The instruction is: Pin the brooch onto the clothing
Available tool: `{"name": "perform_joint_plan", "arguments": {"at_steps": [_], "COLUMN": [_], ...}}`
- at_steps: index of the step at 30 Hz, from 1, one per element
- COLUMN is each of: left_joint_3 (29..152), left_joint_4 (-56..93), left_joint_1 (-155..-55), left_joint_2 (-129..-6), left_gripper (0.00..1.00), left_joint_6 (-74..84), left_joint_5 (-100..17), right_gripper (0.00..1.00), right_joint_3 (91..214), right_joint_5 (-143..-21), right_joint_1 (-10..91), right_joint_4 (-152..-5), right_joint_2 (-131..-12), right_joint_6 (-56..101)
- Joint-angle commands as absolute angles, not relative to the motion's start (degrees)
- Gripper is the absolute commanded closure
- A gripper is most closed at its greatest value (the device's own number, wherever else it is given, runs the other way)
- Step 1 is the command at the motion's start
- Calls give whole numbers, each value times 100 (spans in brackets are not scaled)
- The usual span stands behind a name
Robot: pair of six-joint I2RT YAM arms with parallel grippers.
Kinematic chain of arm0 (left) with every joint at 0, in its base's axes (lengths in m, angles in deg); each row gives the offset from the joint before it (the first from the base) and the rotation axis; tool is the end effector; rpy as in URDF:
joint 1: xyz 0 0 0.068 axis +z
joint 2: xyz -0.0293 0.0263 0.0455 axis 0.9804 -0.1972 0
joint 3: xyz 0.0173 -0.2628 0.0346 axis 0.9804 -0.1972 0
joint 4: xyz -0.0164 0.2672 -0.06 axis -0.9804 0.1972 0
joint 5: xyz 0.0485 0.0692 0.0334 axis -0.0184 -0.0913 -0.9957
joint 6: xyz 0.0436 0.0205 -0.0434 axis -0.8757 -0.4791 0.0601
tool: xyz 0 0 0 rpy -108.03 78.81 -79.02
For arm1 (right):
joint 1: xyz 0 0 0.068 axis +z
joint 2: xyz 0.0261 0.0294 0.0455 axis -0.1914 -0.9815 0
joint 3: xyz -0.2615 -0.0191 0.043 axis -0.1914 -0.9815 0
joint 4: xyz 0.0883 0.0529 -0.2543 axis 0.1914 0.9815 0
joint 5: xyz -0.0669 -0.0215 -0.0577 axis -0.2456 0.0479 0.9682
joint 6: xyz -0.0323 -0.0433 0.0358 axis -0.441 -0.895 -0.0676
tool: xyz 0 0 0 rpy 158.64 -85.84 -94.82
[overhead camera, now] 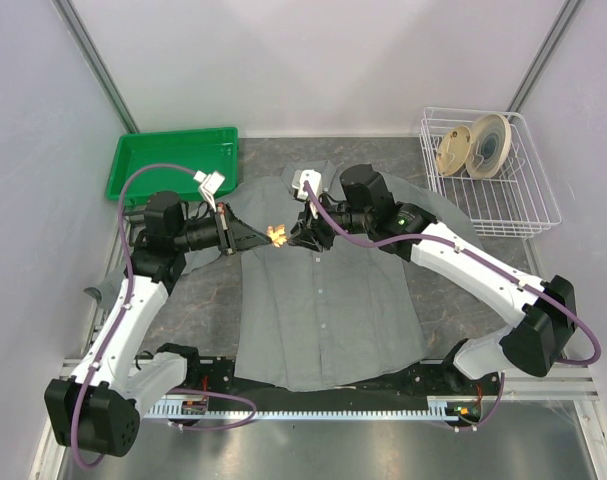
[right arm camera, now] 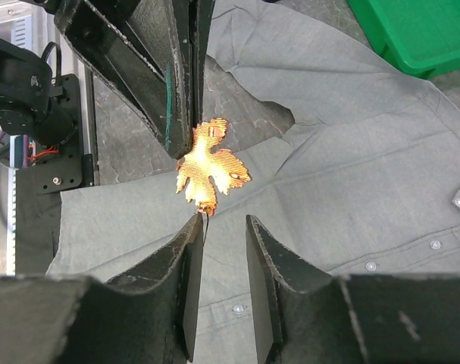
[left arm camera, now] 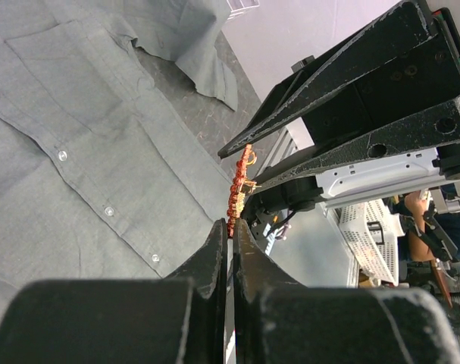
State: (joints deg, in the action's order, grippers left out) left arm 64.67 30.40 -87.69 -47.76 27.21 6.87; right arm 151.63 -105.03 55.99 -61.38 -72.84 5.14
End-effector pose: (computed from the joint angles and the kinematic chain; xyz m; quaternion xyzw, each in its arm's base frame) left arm 0.2263 -0.0790 0.3099 0.1167 0.7583 -0.5464 0.3358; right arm 0.2343 0.2705 0.3432 -0.5036 0.6561 0.3669 0.4258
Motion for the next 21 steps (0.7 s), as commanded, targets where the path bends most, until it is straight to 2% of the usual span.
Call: {"name": "perform_joint_plan", "arguments": {"at_steps": [1,3,6,7,10,11,14,15,18,21], "left_joint_3": [6328,6293,6284,6284,6258,6258,6258,6275,6407,6530], "left_joint_4": [2596,2509,2500,2491,2473,2464,2534,2587,2903,2957], "left_joint_1": [-8750,-8759,-8759,-8750,-8759,-8759,-8750,-8750,-8742,-8742], "left_joint_2": [-4604,-4578,-4560,-4560,-4586,-4595,-4595,-4595,-4630,-4683], "left_gripper": [98,98,98,98,98,98,70,57,46,44], "left_joint_6": [3245,3359,3368,3368,3369,3368,3263,3098,2737,2560], "left_joint_5": [889,881,889,898,916,933,1030,1056,1056,1021], "right_gripper": [63,65,74,83,100,100,100,100,100,100], "right_joint_3": [15268,15268,15285,15303,15338,15347,15338,15330,15312,15294], "right_joint_5": [-10553,-10544,-10483,-10483,-10535,-10553,-10579,-10606,-10719,-10851], "right_joint_1": [5612,5612,5612,5612,5612,5612,5612,5612,5612,5612], "right_joint_4": [-6294,-6277,-6268,-6250,-6250,-6250,-6250,-6250,-6233,-6224], "right_joint_2": [-7164,-7182,-7199,-7208,-7191,-7182,-7147,-7121,-7077,-7068], "right_joint_6": [354,345,354,354,363,363,345,319,293,310]}}
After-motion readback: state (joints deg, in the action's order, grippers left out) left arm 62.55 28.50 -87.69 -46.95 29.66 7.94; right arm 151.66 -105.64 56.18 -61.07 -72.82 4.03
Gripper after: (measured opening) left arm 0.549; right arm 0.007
